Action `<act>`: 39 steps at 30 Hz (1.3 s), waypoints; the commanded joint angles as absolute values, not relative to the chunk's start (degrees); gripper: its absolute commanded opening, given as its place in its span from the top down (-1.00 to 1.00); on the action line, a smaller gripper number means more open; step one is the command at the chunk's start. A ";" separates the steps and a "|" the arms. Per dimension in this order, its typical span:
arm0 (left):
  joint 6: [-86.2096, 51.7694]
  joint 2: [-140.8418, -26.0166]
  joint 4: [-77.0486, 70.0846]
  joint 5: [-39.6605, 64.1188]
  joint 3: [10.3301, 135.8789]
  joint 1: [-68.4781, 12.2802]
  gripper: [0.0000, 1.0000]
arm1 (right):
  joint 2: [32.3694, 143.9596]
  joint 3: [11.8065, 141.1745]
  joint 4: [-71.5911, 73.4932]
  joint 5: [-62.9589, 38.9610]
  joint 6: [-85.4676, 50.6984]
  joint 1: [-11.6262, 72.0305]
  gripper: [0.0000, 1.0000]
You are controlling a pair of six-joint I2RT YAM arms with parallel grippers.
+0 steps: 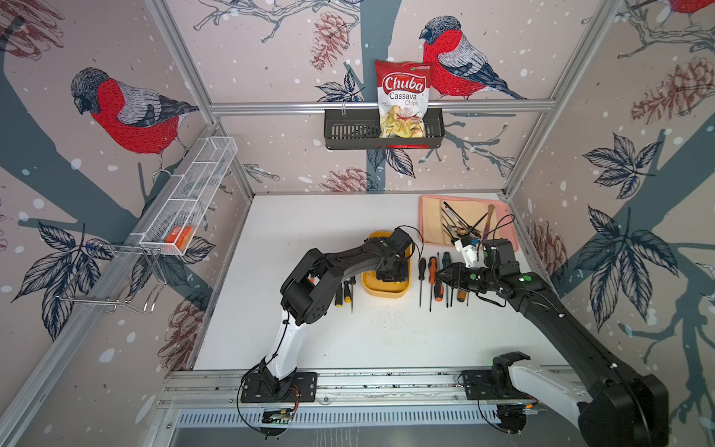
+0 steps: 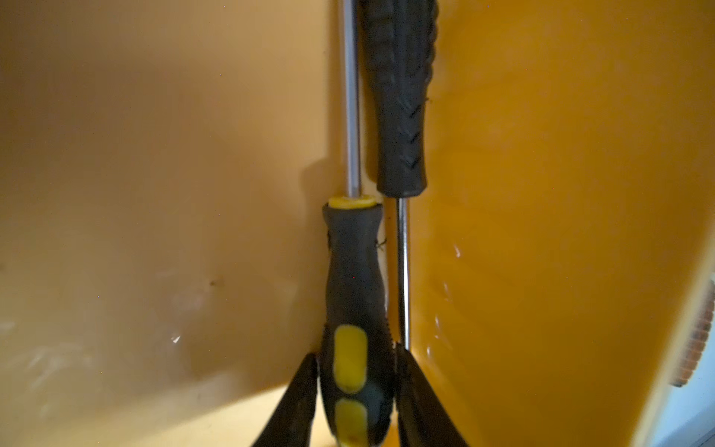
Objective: Take out the screwdriver from the storage box
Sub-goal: Pick up the screwdriver from the storage box, then place the screwdriver at the center of the board.
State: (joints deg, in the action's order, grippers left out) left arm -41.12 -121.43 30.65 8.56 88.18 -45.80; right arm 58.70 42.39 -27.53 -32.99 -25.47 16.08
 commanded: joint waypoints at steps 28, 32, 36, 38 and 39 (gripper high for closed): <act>-35.66 -97.73 42.28 0.00 78.22 -41.68 0.58 | 63.44 43.81 -18.03 -30.91 -31.78 28.59 0.31; -34.56 -92.38 42.44 -0.31 72.61 -38.25 0.58 | 66.14 44.58 -15.95 -30.00 -32.98 31.25 0.31; -32.86 -88.14 43.64 -1.70 68.24 -35.06 0.58 | 68.56 45.27 -14.14 -29.03 -34.08 33.99 0.31; -31.69 -86.12 44.44 -2.51 65.87 -33.07 0.58 | 69.90 45.75 -13.49 -28.43 -34.58 35.42 0.31; -31.25 -85.28 44.71 -2.97 64.65 -32.05 0.58 | 70.46 45.97 -13.24 -28.23 -34.75 36.02 0.32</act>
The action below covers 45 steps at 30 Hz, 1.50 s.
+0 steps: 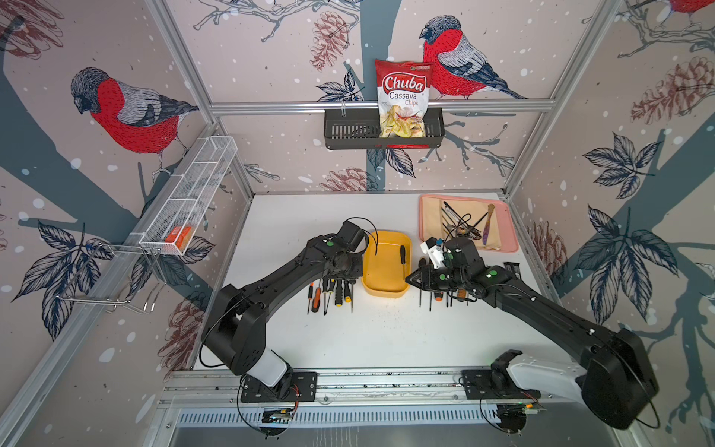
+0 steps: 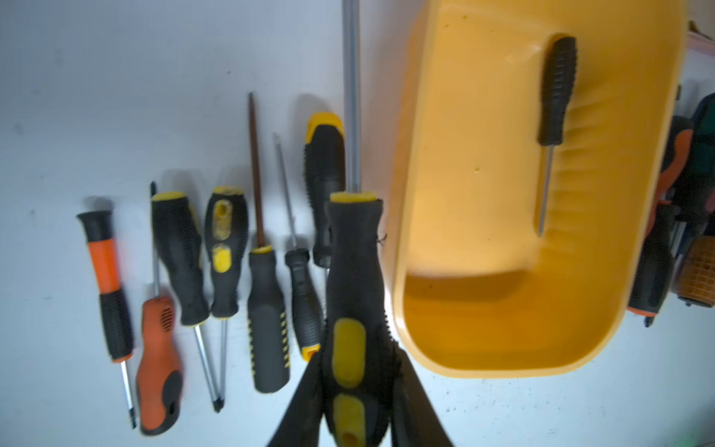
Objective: Take out the screwdriver from the storage box
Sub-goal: Place the screwdriver at the center of the board.
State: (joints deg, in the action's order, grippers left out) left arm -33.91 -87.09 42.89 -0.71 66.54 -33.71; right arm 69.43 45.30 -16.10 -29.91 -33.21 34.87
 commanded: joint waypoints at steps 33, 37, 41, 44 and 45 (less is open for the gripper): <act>-24.04 -92.32 45.26 -7.83 56.21 -14.29 0.63 | 75.53 46.38 -11.84 -27.40 -34.10 38.41 0.34; -23.47 -94.13 45.77 -7.74 56.72 -14.29 0.77 | 75.55 46.32 -11.93 -27.69 -33.95 38.07 0.33; -22.83 -95.84 46.83 -8.08 56.85 -14.18 0.68 | 75.47 46.07 -11.74 -27.77 -34.09 37.97 0.33; -22.45 -96.89 47.69 -8.85 56.87 -14.20 0.53 | 75.28 45.79 -11.55 -27.80 -34.32 37.92 0.33; -22.45 -97.04 47.81 -8.98 56.86 -14.16 0.50 | 75.16 45.77 -11.51 -27.80 -34.30 37.97 0.33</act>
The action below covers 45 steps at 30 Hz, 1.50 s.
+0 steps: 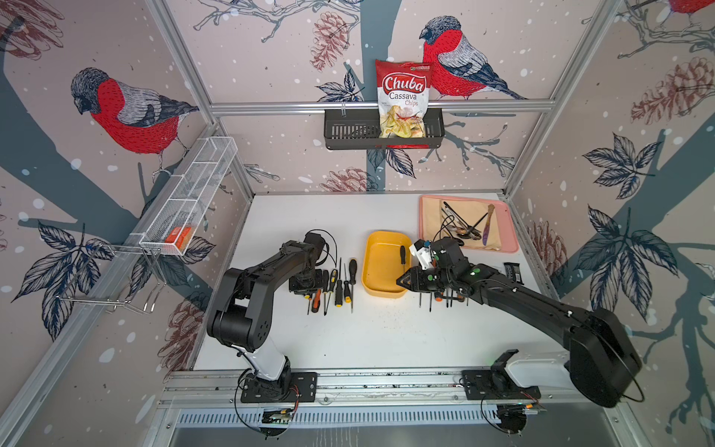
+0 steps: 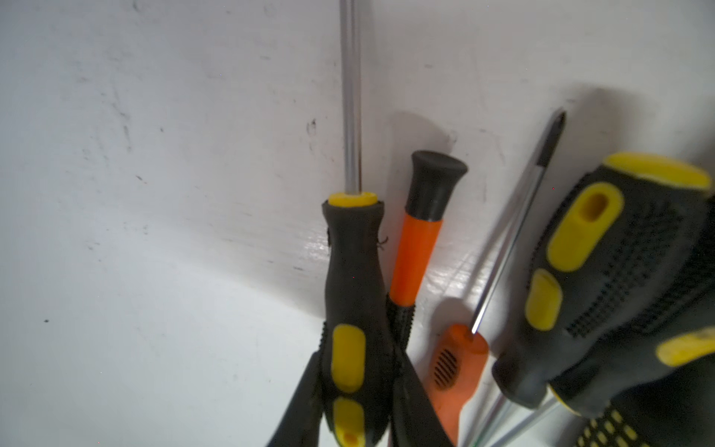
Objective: Take out the screwdriver from the storage box
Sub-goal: Place the screwdriver at the center of the board, then pick up the screwdriver from the storage box.
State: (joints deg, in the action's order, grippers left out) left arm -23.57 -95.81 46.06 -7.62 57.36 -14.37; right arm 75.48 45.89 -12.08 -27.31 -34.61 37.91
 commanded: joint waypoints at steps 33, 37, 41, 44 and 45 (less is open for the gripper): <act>-22.37 -91.31 49.47 -6.12 58.75 -14.22 0.06 | 79.10 50.69 -13.44 -26.92 -33.75 37.78 0.33; -22.84 -88.61 49.99 -4.00 60.58 -14.41 0.06 | 79.01 52.03 -15.06 -25.53 -33.67 37.66 0.32; -23.65 -87.02 50.16 -1.79 63.53 -15.97 0.06 | 79.06 53.57 -17.83 -22.33 -33.84 37.18 0.30; -24.79 -86.75 50.15 -1.23 66.05 -18.45 0.05 | 80.09 55.63 -21.84 -18.45 -33.77 36.51 0.29; -25.07 -86.75 49.89 -0.83 66.83 -19.52 0.05 | 80.79 56.62 -23.38 -17.01 -33.67 36.34 0.28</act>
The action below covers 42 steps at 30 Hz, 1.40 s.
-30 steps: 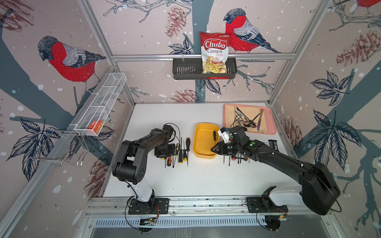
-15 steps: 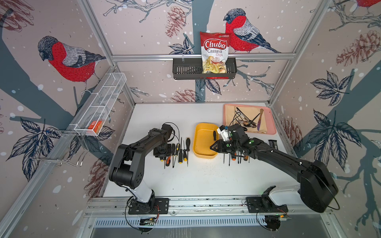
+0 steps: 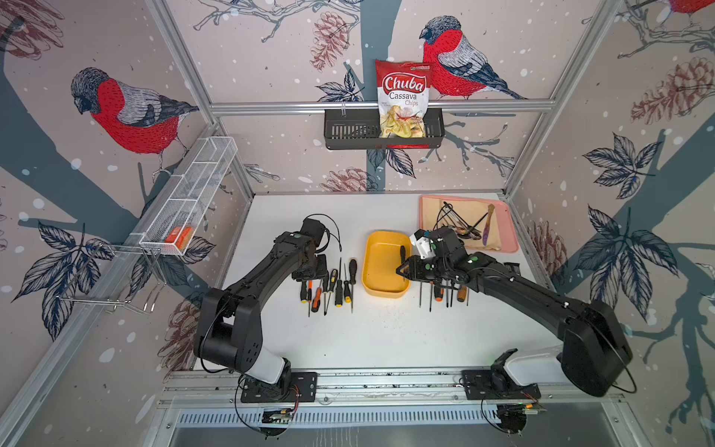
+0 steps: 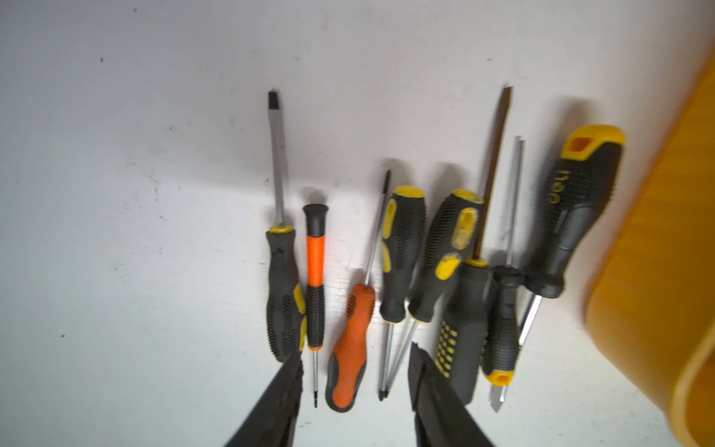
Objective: Take out the screwdriver from the storage box
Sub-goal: Pick up the screwdriver from the storage box.
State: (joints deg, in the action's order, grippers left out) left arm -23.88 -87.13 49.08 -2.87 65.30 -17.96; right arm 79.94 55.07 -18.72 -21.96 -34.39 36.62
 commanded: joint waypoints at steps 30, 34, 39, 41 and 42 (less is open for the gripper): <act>-32.26 -68.90 25.08 19.38 50.21 -30.20 -0.15 | 118.13 97.34 -49.71 7.18 -44.10 40.16 0.14; -31.00 -68.00 26.49 19.16 50.03 -30.13 -0.15 | 122.00 100.74 -52.27 10.20 -47.02 41.02 0.13; -30.24 -67.44 27.16 19.25 49.66 -30.13 -0.15 | 125.17 102.89 -54.26 12.34 -49.66 41.31 0.11; -30.04 -67.47 27.32 19.33 49.49 -30.12 -0.15 | 125.88 102.93 -54.40 12.61 -50.30 41.31 0.10; -29.93 -67.49 27.42 19.33 49.44 -30.12 -0.15 | 126.18 102.77 -54.40 12.89 -50.81 41.23 0.09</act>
